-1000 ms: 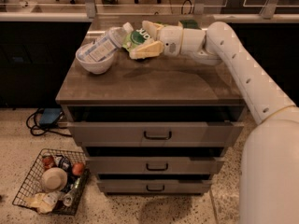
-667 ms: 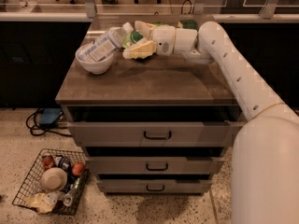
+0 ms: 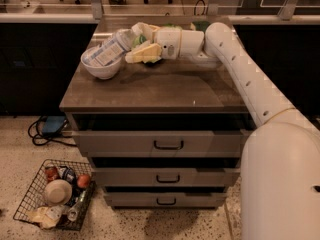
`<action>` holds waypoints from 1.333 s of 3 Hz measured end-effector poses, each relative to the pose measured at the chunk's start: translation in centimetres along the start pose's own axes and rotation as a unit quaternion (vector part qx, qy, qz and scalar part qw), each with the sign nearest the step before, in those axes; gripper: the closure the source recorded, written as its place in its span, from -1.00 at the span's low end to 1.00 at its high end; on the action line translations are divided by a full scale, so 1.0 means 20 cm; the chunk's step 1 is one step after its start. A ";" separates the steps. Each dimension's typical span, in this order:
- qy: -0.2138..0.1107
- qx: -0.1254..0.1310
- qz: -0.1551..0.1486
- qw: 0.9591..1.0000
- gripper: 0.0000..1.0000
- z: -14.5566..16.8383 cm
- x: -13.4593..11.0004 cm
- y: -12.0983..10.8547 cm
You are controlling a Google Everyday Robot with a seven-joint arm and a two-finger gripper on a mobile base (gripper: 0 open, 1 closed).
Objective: Pick blue plastic bottle from white bowl and place on counter
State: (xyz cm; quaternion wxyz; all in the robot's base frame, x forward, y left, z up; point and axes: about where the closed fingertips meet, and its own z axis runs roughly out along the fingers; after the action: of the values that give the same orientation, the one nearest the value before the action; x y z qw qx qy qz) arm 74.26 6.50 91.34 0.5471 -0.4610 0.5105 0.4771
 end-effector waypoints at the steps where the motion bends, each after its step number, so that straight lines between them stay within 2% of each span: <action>1: -0.003 -0.006 -0.003 1.000 -0.70 0.05 0.01 0.02; 4: -0.004 -0.014 -0.002 1.000 0.67 0.09 0.01 0.04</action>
Offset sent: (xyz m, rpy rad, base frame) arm -0.0024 0.0084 -0.0012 0.0043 -0.0067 0.0105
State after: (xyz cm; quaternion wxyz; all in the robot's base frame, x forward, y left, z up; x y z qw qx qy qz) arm 73.75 8.45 91.29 0.5438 -0.4677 0.5007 0.4845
